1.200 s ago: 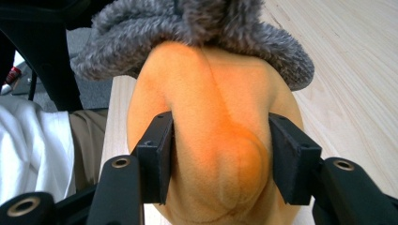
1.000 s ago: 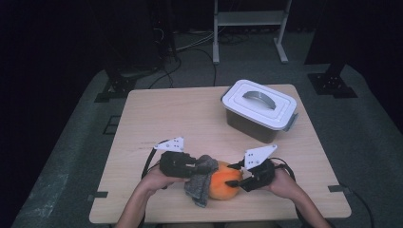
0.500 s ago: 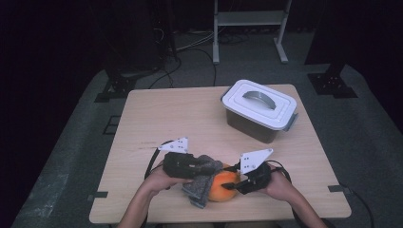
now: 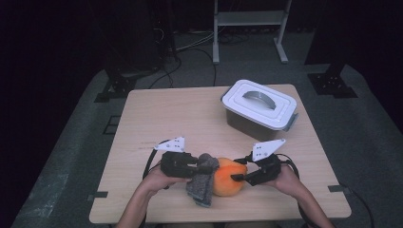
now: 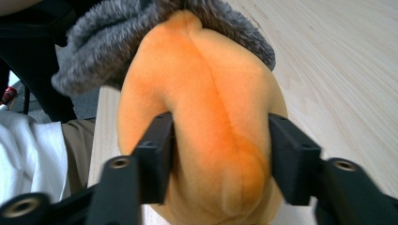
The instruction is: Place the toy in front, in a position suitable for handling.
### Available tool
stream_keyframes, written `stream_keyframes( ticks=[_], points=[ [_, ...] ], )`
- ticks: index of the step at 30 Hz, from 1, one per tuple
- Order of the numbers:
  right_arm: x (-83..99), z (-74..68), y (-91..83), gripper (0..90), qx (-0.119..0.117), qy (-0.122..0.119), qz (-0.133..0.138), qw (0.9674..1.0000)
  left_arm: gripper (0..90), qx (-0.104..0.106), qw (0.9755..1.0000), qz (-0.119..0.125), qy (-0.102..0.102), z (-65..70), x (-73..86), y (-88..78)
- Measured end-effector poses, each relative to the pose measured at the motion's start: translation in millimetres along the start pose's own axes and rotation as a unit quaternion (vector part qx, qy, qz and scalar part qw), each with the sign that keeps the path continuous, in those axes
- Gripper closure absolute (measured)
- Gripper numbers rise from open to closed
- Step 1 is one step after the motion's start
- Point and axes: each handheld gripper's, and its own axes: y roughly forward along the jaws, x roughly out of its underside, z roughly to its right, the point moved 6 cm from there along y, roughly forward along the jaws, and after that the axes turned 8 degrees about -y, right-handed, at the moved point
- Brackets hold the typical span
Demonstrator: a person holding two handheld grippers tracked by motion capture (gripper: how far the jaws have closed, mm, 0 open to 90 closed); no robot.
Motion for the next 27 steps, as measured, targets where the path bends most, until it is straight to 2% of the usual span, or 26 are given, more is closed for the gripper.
stream_keyframes(
  ticks=[3,7,10,14,18,22,27],
  points=[
    [-6.4,-1.7,-0.9,34.5,0.009,-0.003,-0.010,0.9999,71.1,-0.009,1.0000,0.003,0.000,-1.1,-1.4,0.8],
    [-21.4,-9.6,-0.8,29.1,0.014,-0.024,-0.007,0.9996,71.1,-0.005,1.0000,0.004,0.000,0.0,-1.7,5.2],
    [-29.2,-15.6,4.0,26.0,0.020,-0.039,-0.020,0.9988,71.1,-0.007,1.0000,0.002,0.004,2.3,-3.1,8.3],
    [-29.4,-19.7,12.4,23.7,0.029,-0.045,-0.037,0.9979,71.1,-0.008,1.0000,0.000,0.005,3.0,-2.9,11.3],
    [-21.5,-17.1,18.7,30.7,0.027,-0.034,-0.039,0.9983,71.1,-0.007,1.0000,-0.001,0.000,1.4,-0.8,13.4],
    [-19.3,-16.8,17.5,47.7,0.025,-0.040,-0.040,0.9981,71.1,-0.003,1.0000,0.004,-0.003,0.8,-1.5,12.1],
    [-27.8,-14.6,16.1,55.8,0.015,-0.036,-0.015,0.9991,71.1,-0.011,0.9999,0.011,0.004,0.3,-7.7,1.2]
  ],
)
